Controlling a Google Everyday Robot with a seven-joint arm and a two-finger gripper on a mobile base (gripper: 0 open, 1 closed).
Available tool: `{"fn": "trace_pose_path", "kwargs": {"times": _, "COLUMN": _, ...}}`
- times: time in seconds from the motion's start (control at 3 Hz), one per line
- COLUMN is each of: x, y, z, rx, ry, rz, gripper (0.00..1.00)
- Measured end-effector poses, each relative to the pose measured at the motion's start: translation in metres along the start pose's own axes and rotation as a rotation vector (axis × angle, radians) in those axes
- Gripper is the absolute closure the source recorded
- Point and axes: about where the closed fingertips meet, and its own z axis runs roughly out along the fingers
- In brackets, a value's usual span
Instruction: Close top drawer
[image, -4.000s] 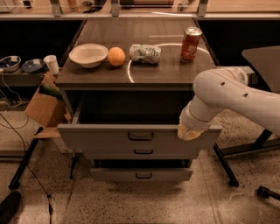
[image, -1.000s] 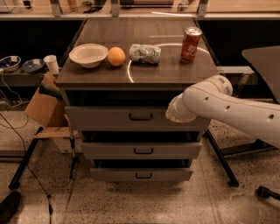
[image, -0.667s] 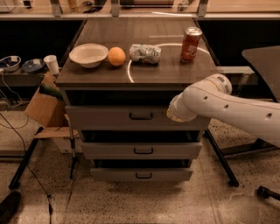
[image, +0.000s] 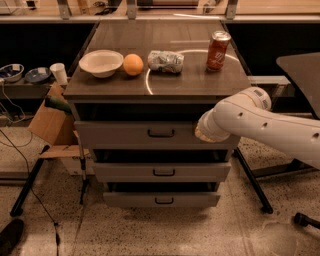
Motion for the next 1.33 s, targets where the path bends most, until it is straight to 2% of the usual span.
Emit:
{"fn": "trace_pose_path", "kwargs": {"times": 0.33, "x": -0.0049, "y": 0.0087, "z": -0.0052, "rx": -0.008, "ry": -0.017, "rz": -0.001, "gripper": 1.0}}
{"fn": "trace_pose_path", "kwargs": {"times": 0.67, "x": -0.0054, "y": 0.0097, "z": -0.0056, "rx": -0.009, "ry": -0.019, "rz": -0.001, "gripper": 0.85}}
{"fn": "trace_pose_path", "kwargs": {"times": 1.0, "x": -0.0054, "y": 0.0097, "z": -0.0056, "rx": -0.009, "ry": -0.019, "rz": -0.001, "gripper": 0.61}}
{"fn": "trace_pose_path", "kwargs": {"times": 1.33, "x": -0.0054, "y": 0.0097, "z": -0.0056, "rx": -0.009, "ry": -0.019, "rz": -0.001, "gripper": 0.3}}
